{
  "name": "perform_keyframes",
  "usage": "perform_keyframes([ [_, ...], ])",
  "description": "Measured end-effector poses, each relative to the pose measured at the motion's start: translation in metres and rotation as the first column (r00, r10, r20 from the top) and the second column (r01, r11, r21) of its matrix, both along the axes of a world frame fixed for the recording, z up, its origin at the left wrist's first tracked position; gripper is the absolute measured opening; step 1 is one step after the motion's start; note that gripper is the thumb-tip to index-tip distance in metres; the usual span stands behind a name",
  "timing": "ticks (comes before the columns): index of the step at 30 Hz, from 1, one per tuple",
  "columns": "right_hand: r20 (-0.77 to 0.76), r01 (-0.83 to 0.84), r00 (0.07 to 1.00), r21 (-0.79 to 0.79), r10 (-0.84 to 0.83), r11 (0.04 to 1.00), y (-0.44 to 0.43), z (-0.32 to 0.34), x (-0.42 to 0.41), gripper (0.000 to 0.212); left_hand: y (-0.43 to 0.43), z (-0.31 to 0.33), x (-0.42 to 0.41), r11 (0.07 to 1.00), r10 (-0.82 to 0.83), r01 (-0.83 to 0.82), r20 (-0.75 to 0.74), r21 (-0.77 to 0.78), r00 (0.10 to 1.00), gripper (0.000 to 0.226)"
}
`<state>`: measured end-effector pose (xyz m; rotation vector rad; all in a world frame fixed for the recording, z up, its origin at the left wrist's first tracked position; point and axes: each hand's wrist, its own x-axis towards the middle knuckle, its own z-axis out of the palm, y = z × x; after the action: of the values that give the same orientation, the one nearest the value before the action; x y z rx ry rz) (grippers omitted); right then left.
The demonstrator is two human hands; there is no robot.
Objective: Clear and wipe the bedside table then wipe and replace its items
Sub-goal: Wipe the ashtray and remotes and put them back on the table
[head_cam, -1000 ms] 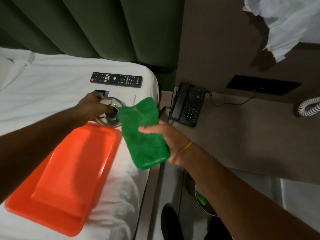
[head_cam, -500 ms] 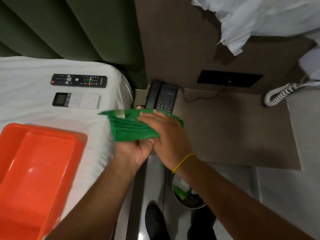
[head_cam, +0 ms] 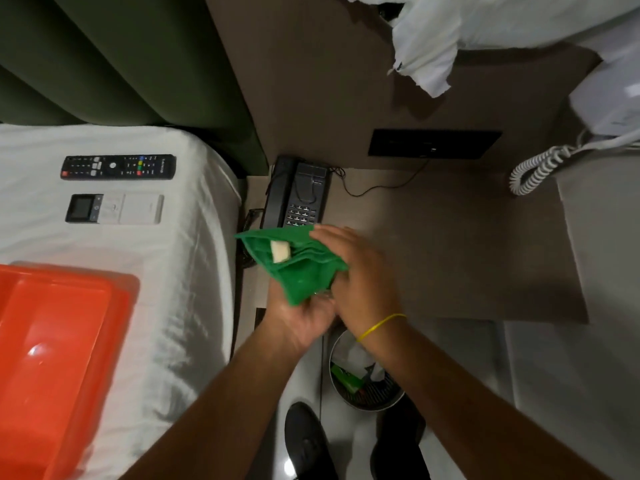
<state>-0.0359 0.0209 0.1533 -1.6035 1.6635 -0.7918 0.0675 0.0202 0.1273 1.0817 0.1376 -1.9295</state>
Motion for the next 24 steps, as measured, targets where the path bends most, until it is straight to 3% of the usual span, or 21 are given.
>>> perform_keyframes([
  [1, -0.007, -0.066, 0.998, 0.007, 0.066, 0.998, 0.005, 0.003, 0.002, 0.064, 0.003, -0.031, 0.016, 0.996, 0.075, -0.076, 0.018, 0.053, 0.997, 0.027],
  [3, -0.023, -0.183, 0.983, 0.018, 0.183, 0.983, 0.025, 0.008, -0.004, 0.067, 0.011, -0.108, 0.04, 0.975, 0.132, -0.122, -0.042, 0.187, 0.99, 0.049],
  [4, -0.047, -0.224, 0.973, 0.003, 0.224, 0.975, 0.035, 0.008, -0.012, 0.067, 0.018, -0.141, 0.045, 0.971, 0.111, -0.093, -0.073, 0.22, 0.991, 0.064],
  [5, -0.072, -0.25, 0.966, -0.016, 0.248, 0.968, 0.044, 0.005, -0.023, 0.065, 0.017, -0.144, 0.046, 0.977, 0.026, -0.025, -0.002, 0.211, 1.0, 0.075],
  [7, -0.096, -0.222, 0.971, -0.038, 0.217, 0.974, 0.053, -0.003, -0.047, 0.064, -0.003, -0.086, 0.035, 0.974, -0.159, 0.146, 0.064, 0.175, 0.985, 0.076],
  [9, -0.099, -0.101, 0.99, -0.046, 0.096, 0.994, 0.052, -0.015, -0.066, 0.063, -0.009, -0.021, 0.003, 0.981, -0.12, 0.133, -0.093, 0.139, 0.988, 0.057],
  [11, -0.024, 0.108, 0.994, -0.005, -0.108, 0.994, 0.039, -0.026, -0.075, 0.066, -0.001, -0.007, -0.016, 0.985, -0.127, 0.133, -0.053, 0.111, 0.99, 0.049],
  [13, 0.05, 0.212, 0.975, 0.074, -0.215, 0.975, 0.016, -0.027, -0.069, 0.066, 0.009, -0.002, -0.038, 0.981, -0.174, 0.171, 0.018, 0.088, 0.985, 0.052],
  [16, 0.034, 0.016, 0.999, 0.029, -0.017, 0.999, 0.002, -0.013, -0.043, 0.07, 0.016, -0.017, -0.042, 0.99, -0.133, 0.13, -0.051, -0.052, 0.99, 0.029],
  [18, -0.029, -0.124, 0.992, 0.025, 0.125, 0.992, 0.014, -0.001, -0.034, 0.064, 0.012, -0.04, -0.034, 0.976, -0.19, 0.19, 0.013, -0.105, 0.982, 0.057],
  [19, -0.055, -0.161, 0.985, 0.018, 0.162, 0.987, 0.023, 0.002, -0.038, 0.06, 0.009, -0.06, -0.024, 0.985, -0.159, 0.151, -0.097, -0.083, 0.983, 0.068],
  [20, -0.079, -0.204, 0.976, 0.004, 0.204, 0.979, 0.035, 0.003, -0.041, 0.061, 0.008, -0.089, -0.008, 0.996, -0.079, 0.084, -0.122, 0.032, 0.989, 0.079],
  [22, -0.116, -0.284, 0.952, 0.001, 0.282, 0.959, 0.058, 0.001, -0.054, 0.07, 0.001, -0.105, 0.004, 0.977, -0.144, 0.144, -0.016, 0.156, 0.99, 0.093],
  [24, -0.093, -0.273, 0.957, 0.021, 0.274, 0.962, 0.07, -0.007, -0.079, 0.068, -0.009, -0.087, 0.0, 0.969, -0.207, 0.2, 0.034, 0.144, 0.978, 0.065],
])
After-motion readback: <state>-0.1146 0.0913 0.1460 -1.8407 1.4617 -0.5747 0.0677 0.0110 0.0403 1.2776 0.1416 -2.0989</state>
